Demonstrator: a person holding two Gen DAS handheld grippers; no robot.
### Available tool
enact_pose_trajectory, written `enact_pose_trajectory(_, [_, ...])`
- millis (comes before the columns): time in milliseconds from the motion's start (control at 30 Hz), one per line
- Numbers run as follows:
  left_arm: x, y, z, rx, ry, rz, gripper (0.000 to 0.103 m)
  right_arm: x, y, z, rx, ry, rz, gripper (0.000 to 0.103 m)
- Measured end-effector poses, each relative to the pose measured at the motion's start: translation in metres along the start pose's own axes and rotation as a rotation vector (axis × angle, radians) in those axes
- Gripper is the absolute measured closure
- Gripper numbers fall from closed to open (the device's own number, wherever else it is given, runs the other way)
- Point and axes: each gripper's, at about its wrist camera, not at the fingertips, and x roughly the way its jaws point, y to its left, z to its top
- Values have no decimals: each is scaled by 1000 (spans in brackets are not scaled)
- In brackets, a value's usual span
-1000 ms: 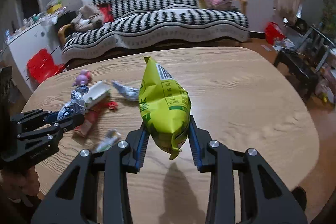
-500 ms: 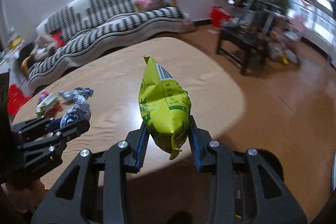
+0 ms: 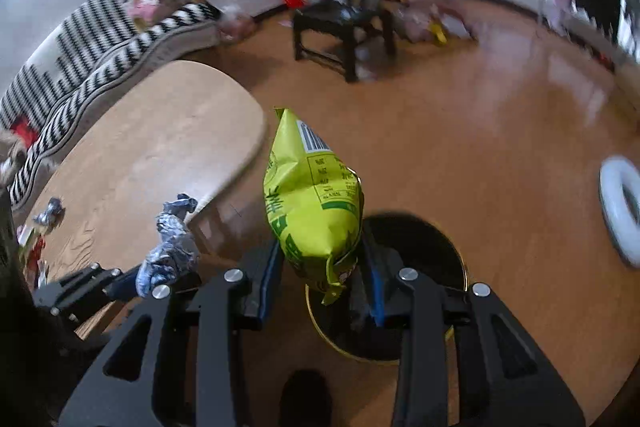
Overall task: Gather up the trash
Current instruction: 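Carry the foil and snack bag over the black bin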
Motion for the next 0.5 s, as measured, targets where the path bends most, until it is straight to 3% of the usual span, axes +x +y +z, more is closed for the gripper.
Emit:
enact_pose_trajectory(233, [52, -12, 0, 12, 101, -48, 76, 17, -35, -6, 68, 75, -56, 67])
enact_pose_trajectory(500, [72, -15, 7, 21, 118, -71, 76, 23, -40, -2, 85, 83, -68, 66])
